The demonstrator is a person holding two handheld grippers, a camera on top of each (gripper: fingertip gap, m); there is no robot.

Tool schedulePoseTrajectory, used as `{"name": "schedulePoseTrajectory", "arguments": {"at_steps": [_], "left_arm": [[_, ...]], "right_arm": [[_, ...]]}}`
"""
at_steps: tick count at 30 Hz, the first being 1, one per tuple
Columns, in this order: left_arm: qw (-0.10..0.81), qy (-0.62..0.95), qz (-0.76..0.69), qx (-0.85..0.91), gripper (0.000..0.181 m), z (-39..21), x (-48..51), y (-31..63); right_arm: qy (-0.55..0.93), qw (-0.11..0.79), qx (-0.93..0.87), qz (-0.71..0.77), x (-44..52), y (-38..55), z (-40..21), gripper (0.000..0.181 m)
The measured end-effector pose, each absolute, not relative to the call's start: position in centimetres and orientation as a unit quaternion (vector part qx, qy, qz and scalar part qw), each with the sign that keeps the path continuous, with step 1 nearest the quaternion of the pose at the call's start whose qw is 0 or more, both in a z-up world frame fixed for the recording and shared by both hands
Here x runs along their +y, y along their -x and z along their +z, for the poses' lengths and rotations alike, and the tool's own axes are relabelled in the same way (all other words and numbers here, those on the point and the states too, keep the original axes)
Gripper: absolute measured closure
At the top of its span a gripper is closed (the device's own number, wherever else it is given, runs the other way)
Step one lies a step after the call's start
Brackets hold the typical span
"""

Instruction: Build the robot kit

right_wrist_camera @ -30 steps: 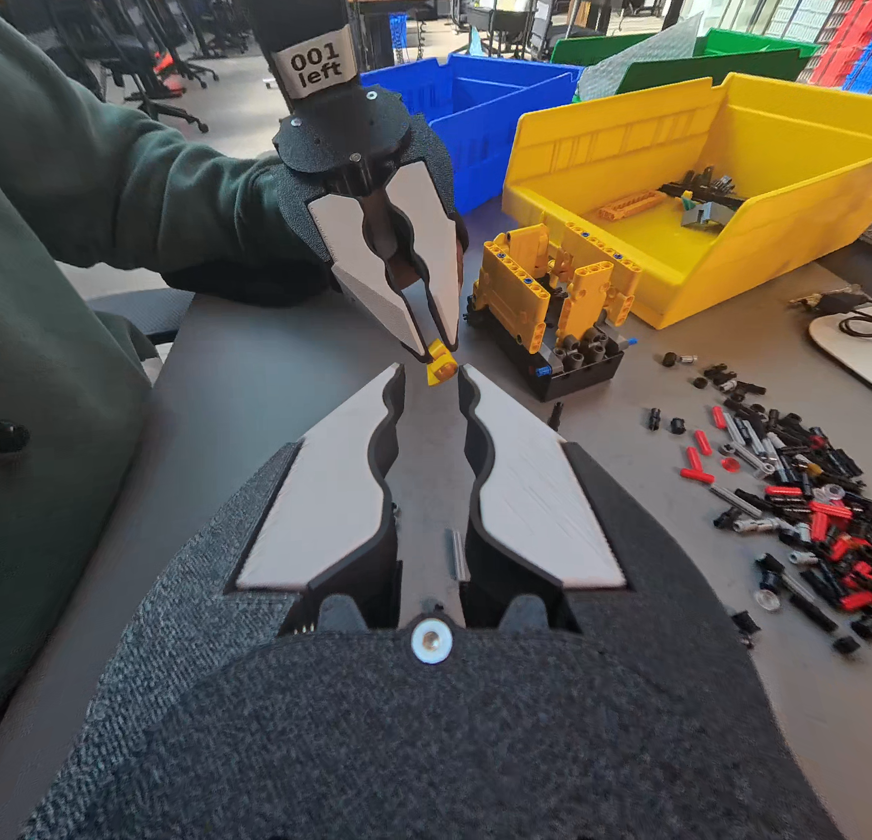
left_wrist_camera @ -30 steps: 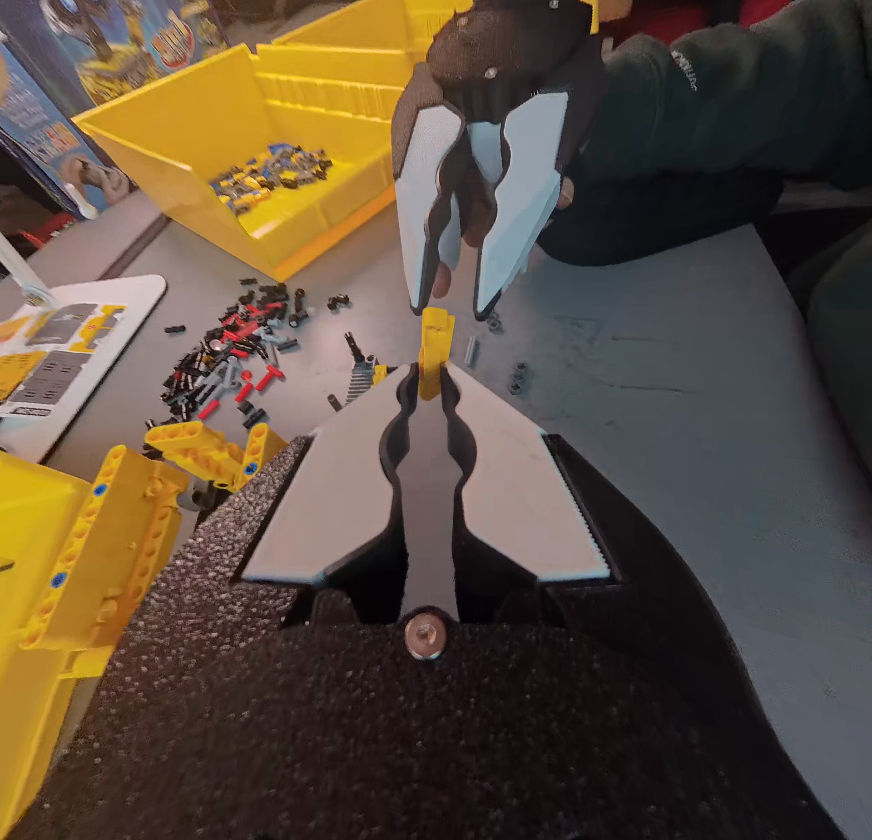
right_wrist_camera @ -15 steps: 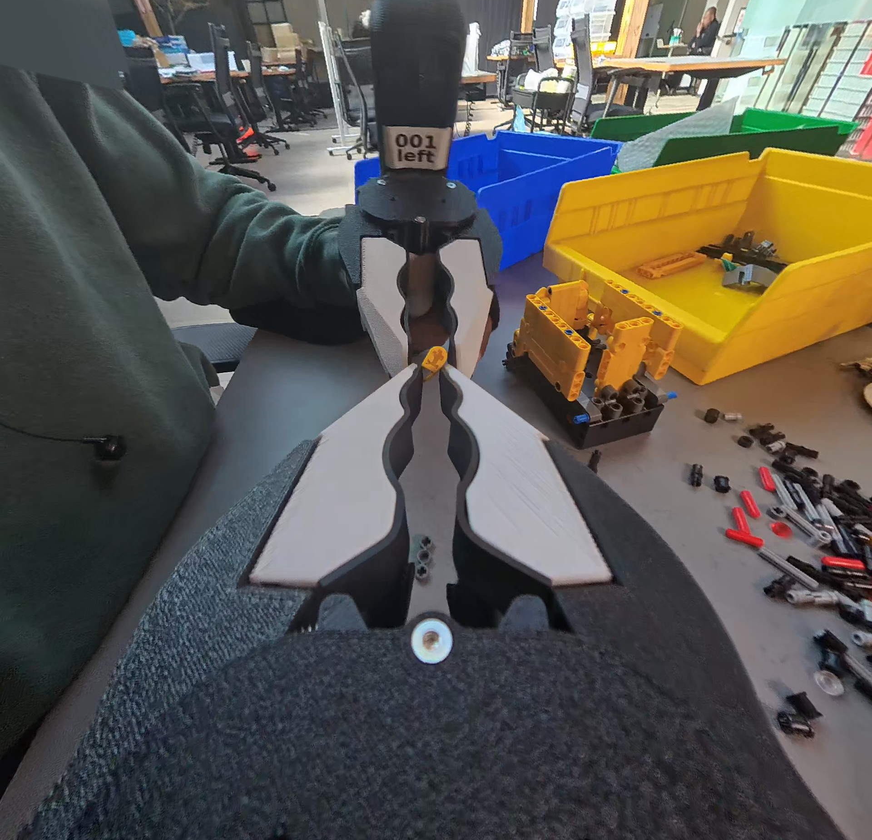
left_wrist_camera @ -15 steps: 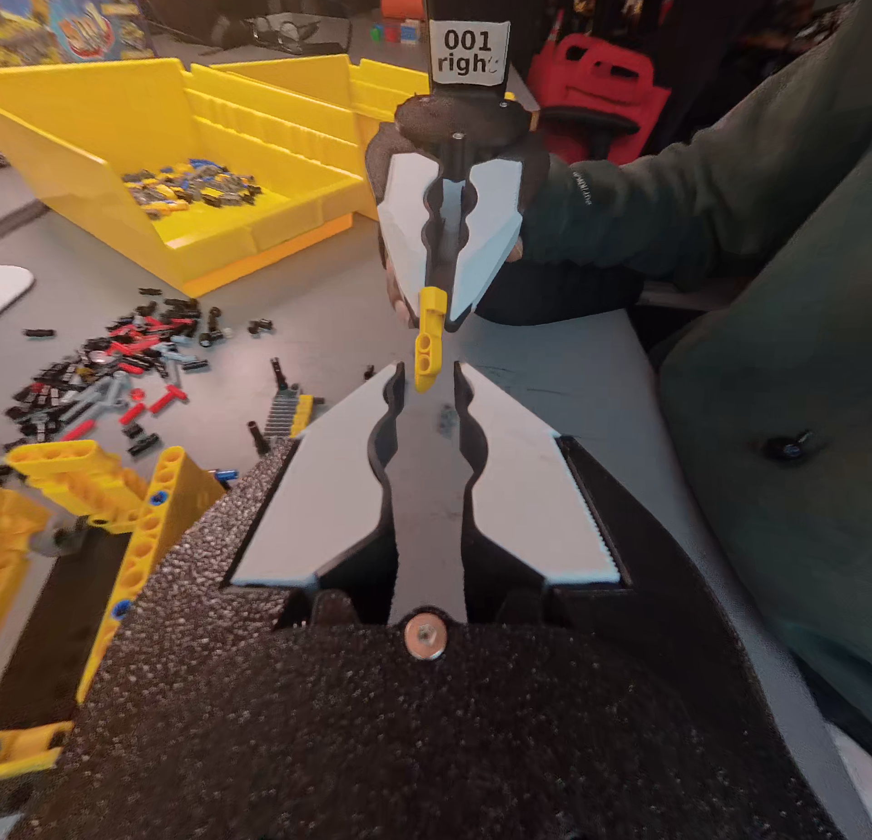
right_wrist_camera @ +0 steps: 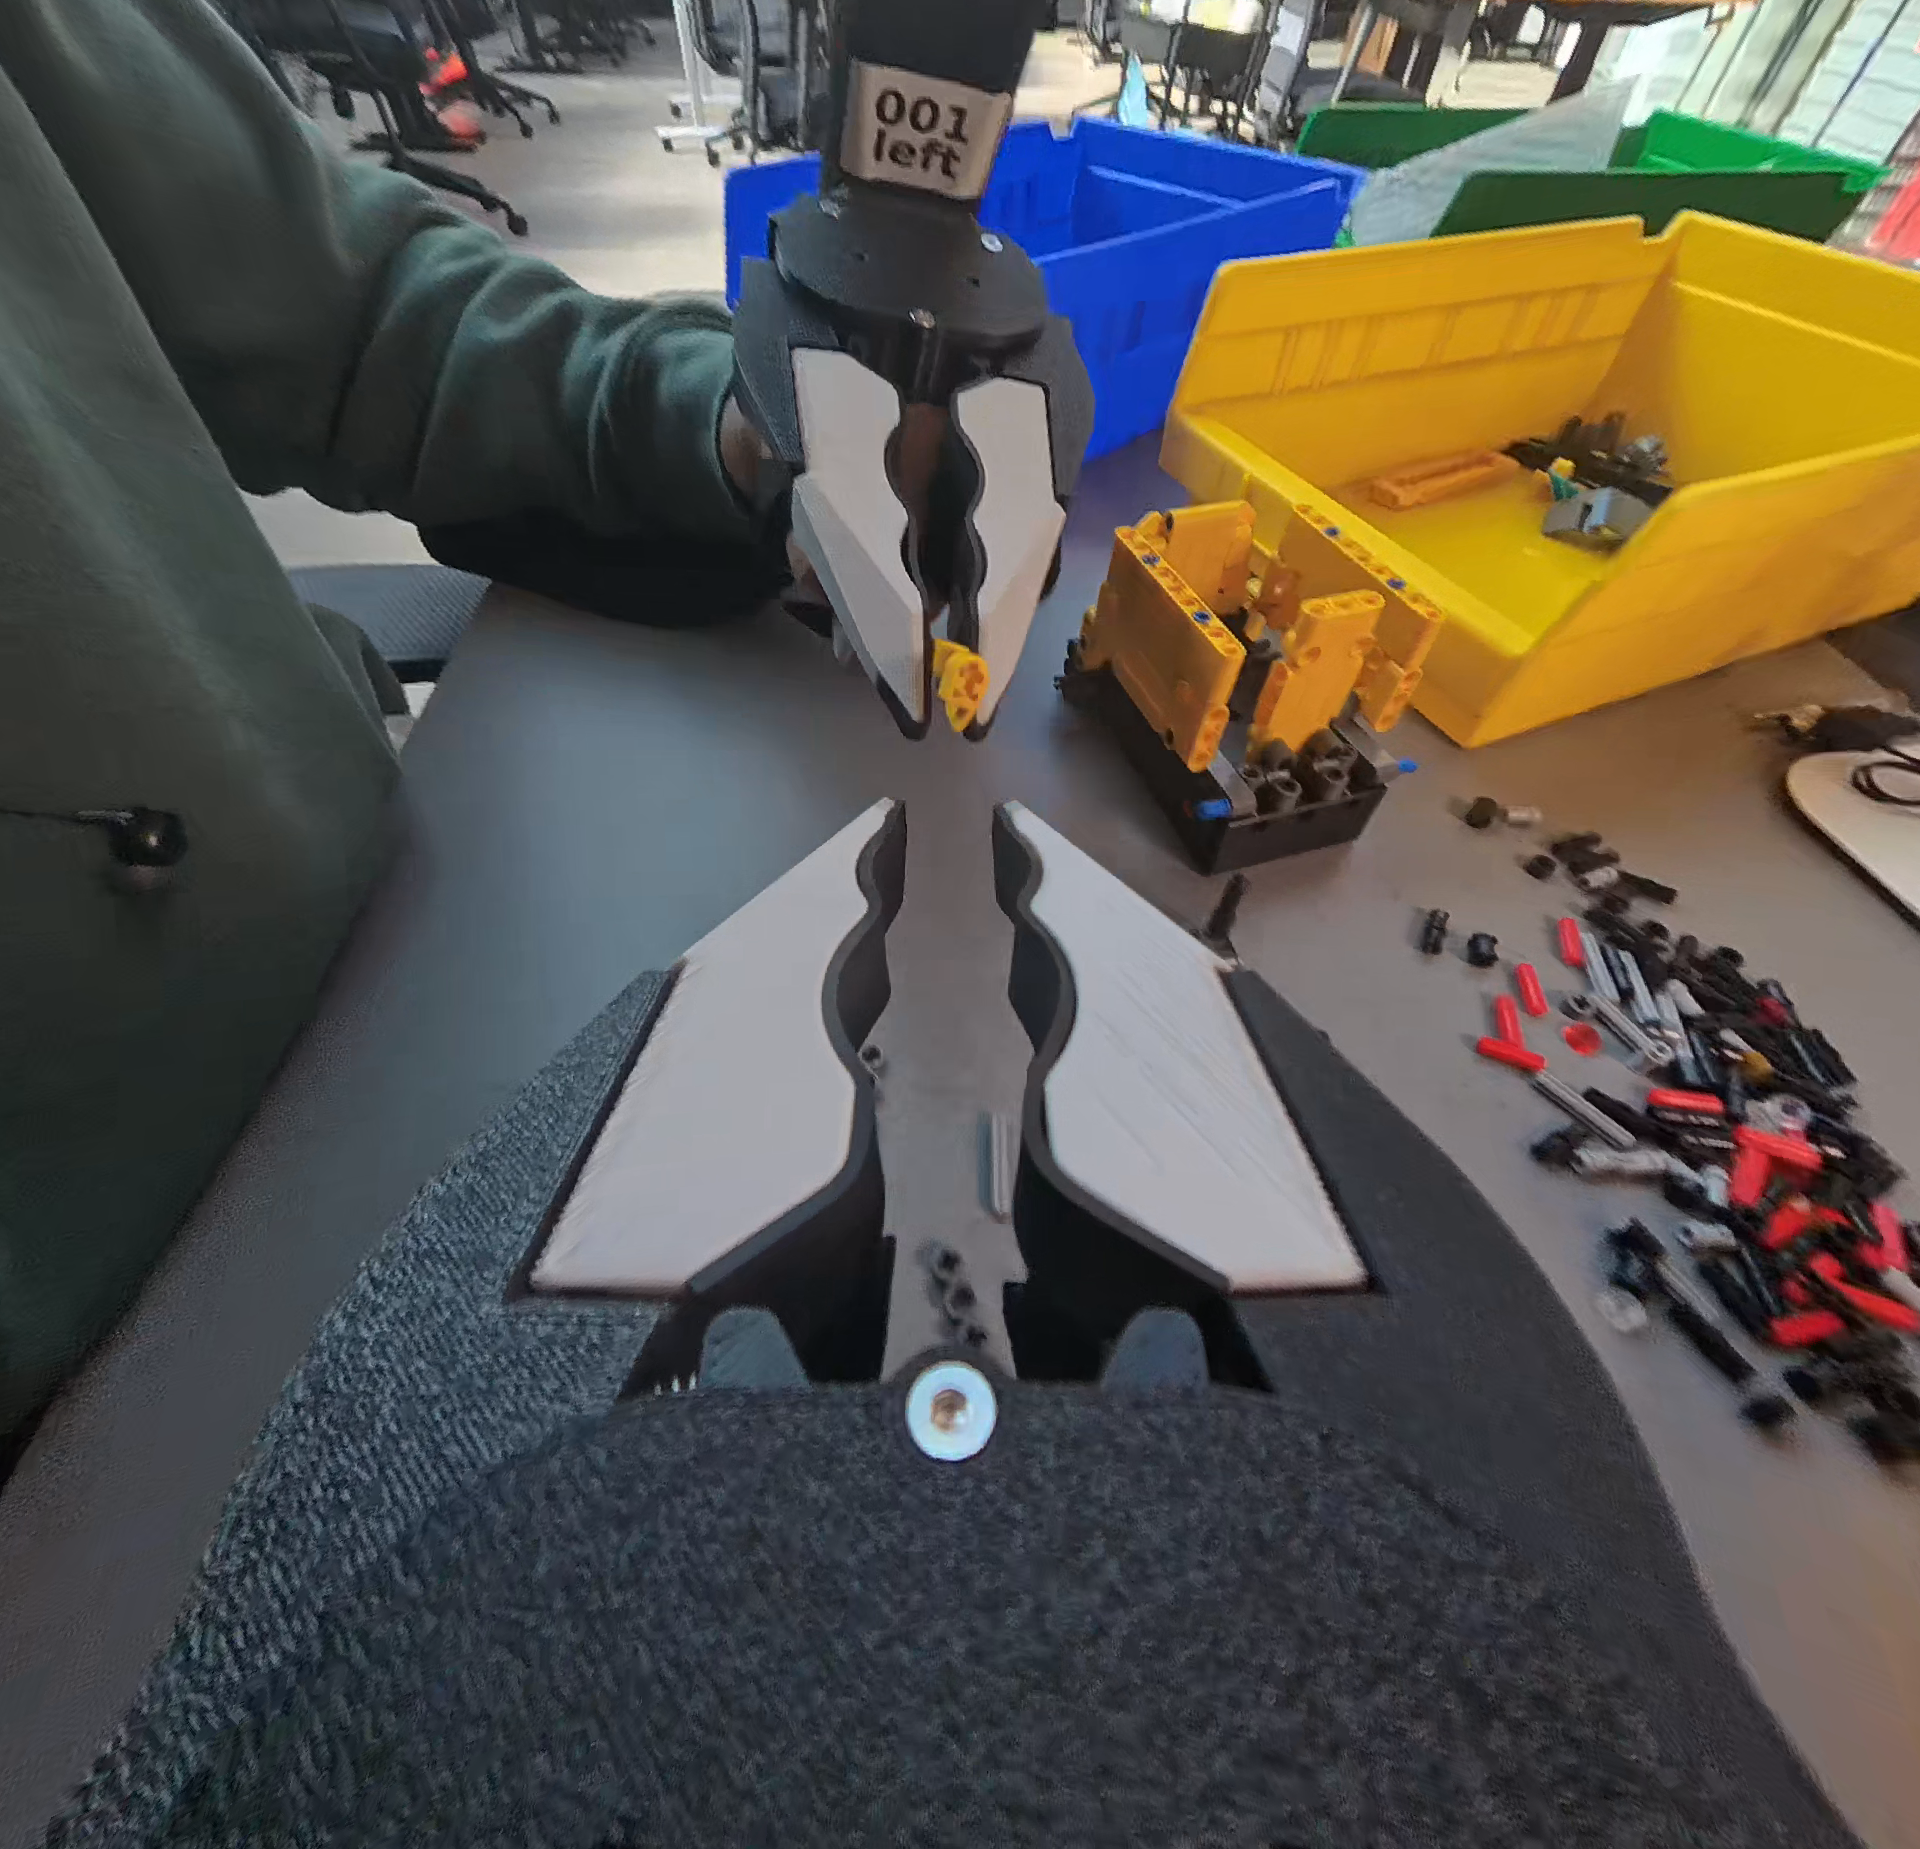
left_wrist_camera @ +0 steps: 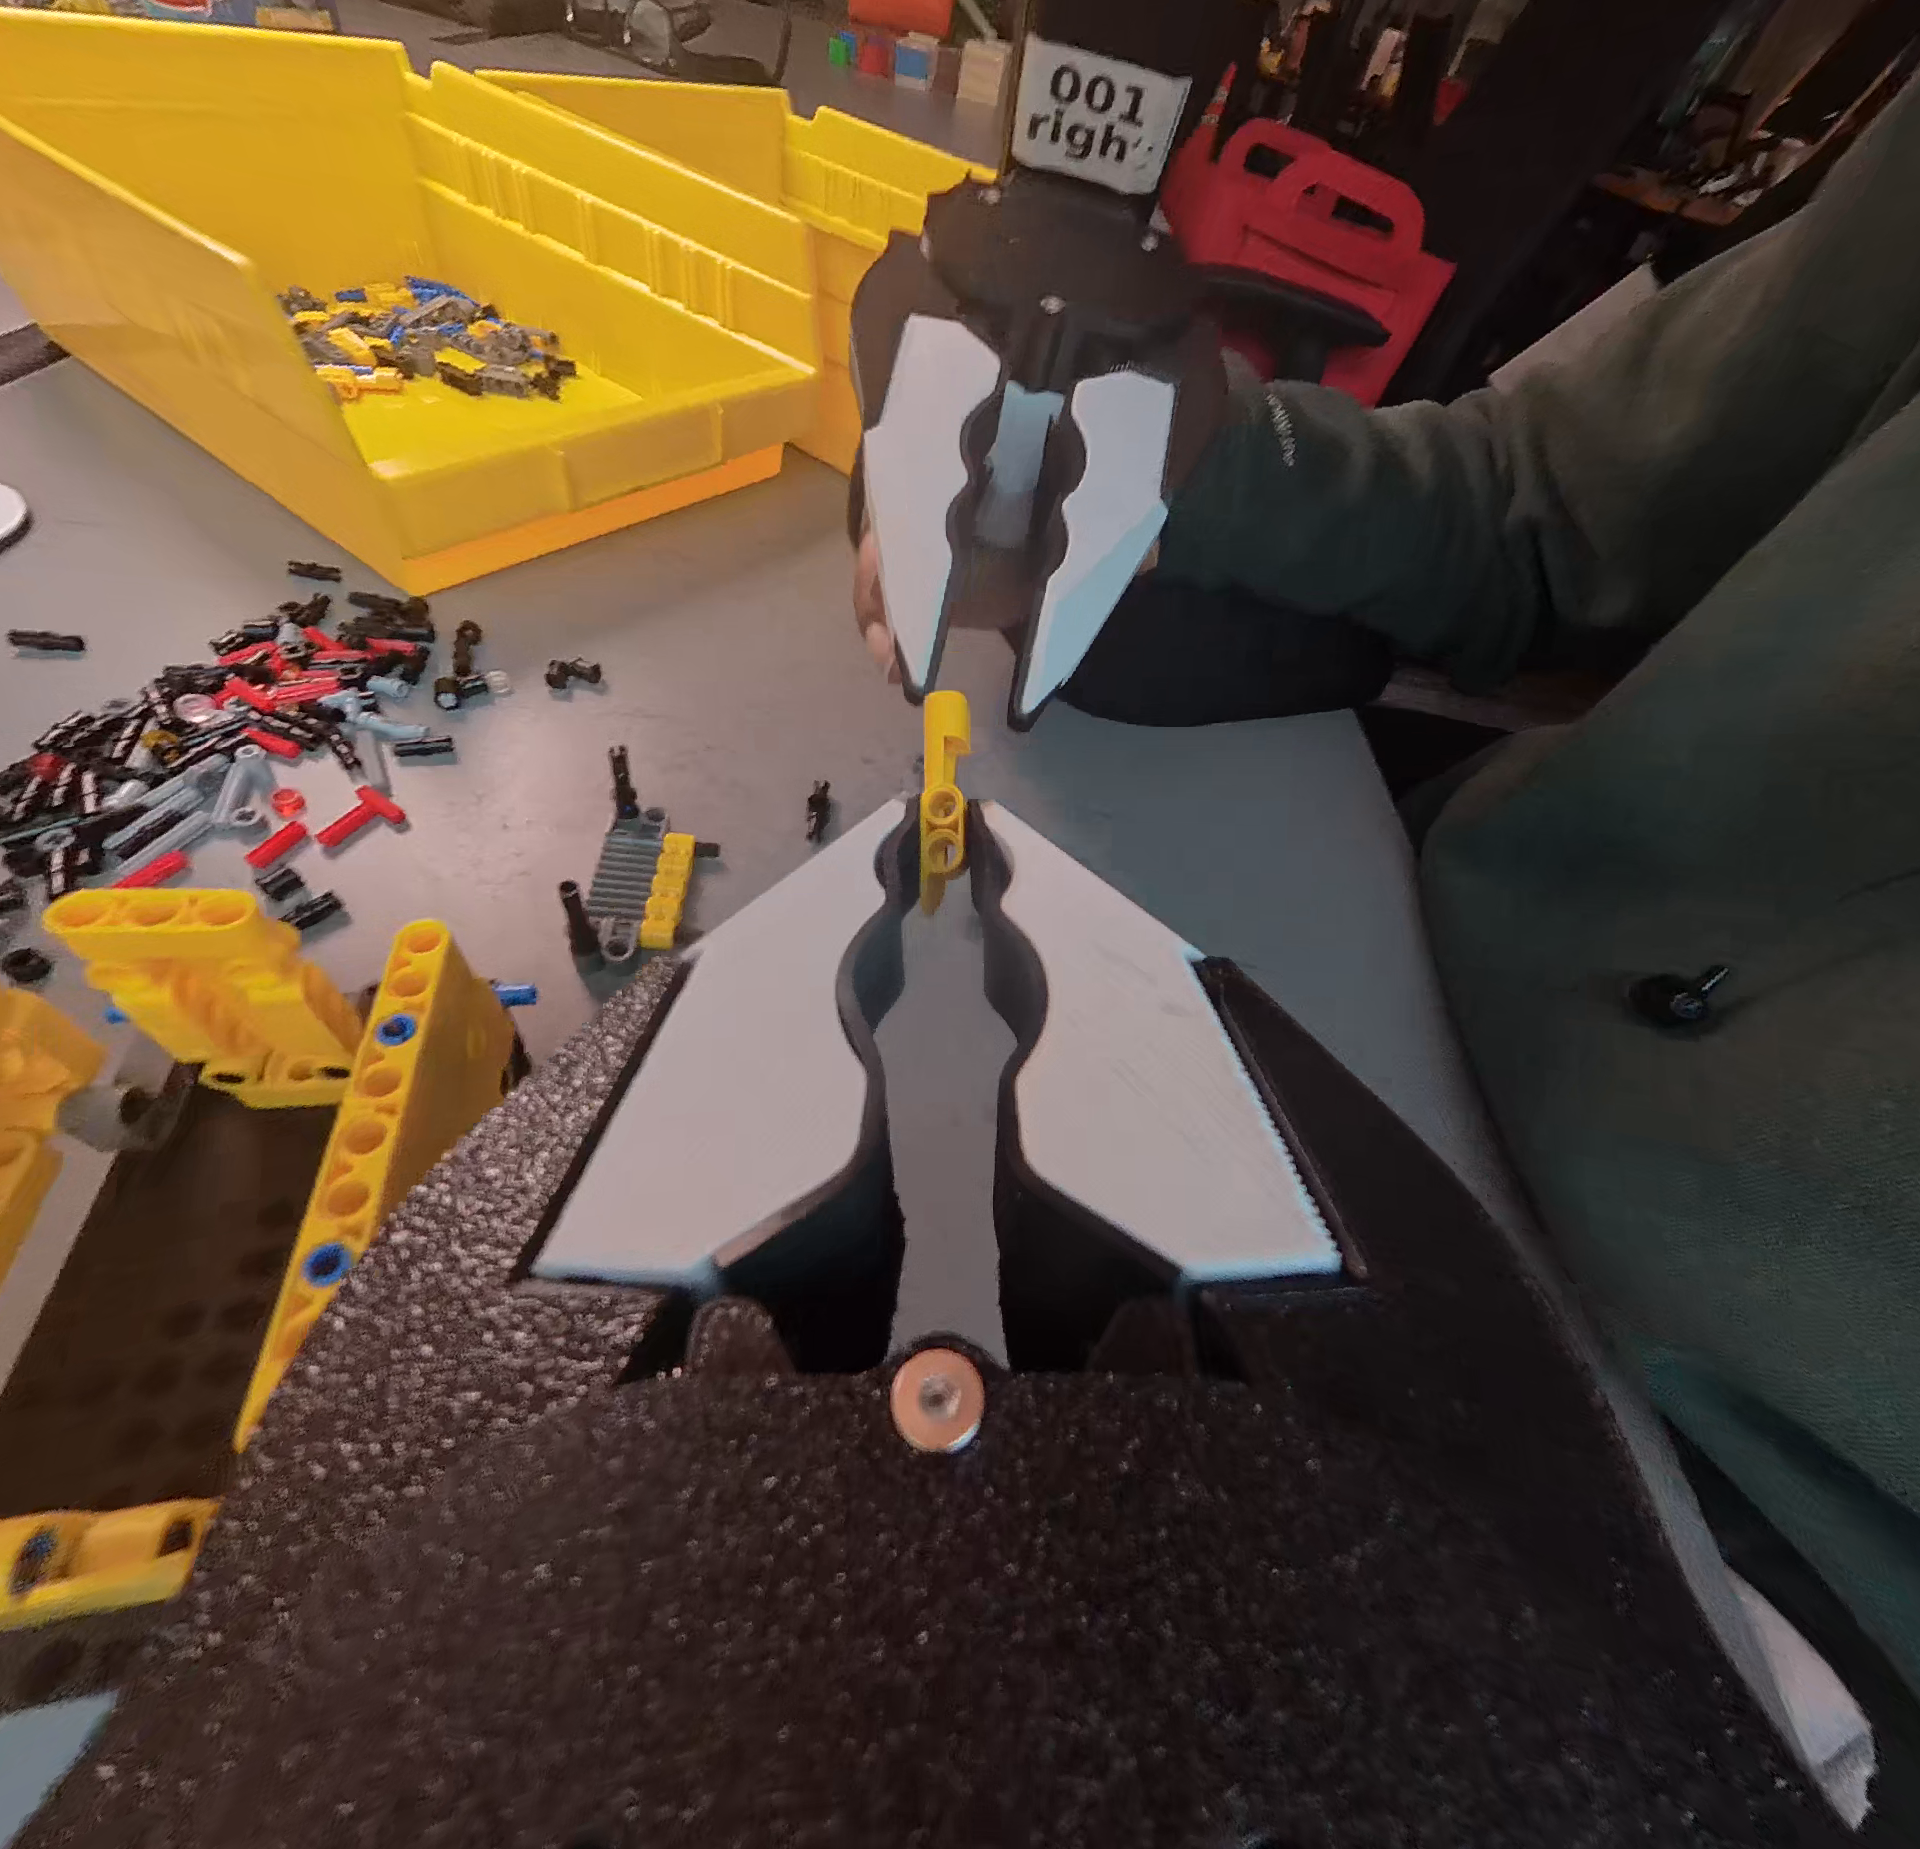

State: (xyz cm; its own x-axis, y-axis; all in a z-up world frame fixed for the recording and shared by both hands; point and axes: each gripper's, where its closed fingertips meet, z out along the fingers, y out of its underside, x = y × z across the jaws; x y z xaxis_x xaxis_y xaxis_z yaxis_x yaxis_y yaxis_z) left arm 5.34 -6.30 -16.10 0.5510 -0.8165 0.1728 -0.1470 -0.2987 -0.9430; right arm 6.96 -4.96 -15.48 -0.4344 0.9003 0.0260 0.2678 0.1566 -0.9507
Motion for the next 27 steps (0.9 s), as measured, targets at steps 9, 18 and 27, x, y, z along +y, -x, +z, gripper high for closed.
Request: {"name": "schedulePoseTrajectory", "arguments": {"at_steps": [9, 18, 27], "left_arm": [[0.38, 0.806, -0.284, 0.353, 0.174, -21.5, -6.7, -4.7], [0.304, 0.833, -0.287, 0.363, 0.174, -23.7, -7.9, -5.1], [0.35, 0.803, -0.335, 0.347, 0.162, -21.2, -7.6, -5.6]], "right_arm": [[0.484, 0.211, -0.781, 0.333, -2.1, -10.0, -22.8, 0.166], [0.502, 0.181, -0.792, 0.297, -2.0, -10.0, -24.1, 0.178], [0.414, 0.284, -0.779, 0.375, -5.7, -6.8, -20.2, 0.178]]}}
